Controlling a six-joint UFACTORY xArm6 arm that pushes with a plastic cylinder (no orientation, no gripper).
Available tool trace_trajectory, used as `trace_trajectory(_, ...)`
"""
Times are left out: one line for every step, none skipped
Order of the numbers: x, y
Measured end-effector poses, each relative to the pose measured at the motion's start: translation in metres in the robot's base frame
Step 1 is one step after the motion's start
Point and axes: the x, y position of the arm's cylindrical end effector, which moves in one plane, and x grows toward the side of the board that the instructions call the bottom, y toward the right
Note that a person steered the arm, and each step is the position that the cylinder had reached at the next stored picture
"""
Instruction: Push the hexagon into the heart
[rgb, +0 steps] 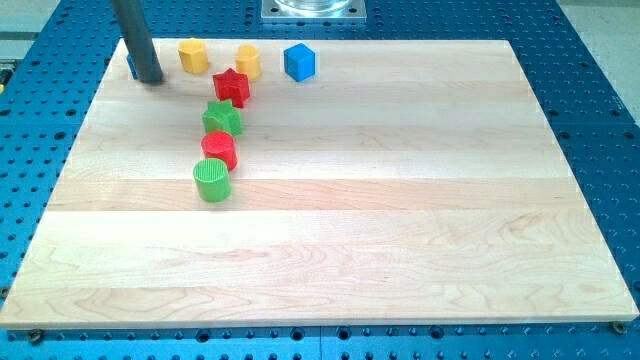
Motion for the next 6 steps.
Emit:
trace_trajectory(0.000,0.000)
trace_trajectory(0.000,0.000)
trace_trajectory(-0.007,0.012)
trace_trajectory(-0.032,0.024)
trace_trajectory(-0.060,0.050)
trace_trajectory(-0.065,0.068)
